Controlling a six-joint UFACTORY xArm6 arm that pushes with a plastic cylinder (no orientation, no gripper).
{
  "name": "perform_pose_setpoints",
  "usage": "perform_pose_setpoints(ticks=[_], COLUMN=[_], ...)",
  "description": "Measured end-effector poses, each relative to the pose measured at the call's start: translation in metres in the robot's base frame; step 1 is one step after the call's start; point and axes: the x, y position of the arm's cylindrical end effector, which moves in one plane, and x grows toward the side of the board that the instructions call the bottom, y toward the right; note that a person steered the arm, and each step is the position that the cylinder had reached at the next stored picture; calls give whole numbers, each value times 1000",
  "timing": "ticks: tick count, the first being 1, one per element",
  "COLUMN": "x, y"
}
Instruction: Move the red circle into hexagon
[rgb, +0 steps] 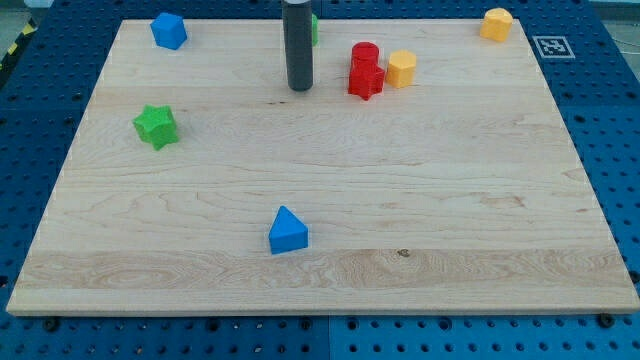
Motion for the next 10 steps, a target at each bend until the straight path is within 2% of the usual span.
perform_pose_setpoints(ticks=[3,5,7,10], x=[-48,-48,-20,-19], y=[19,69,89,125])
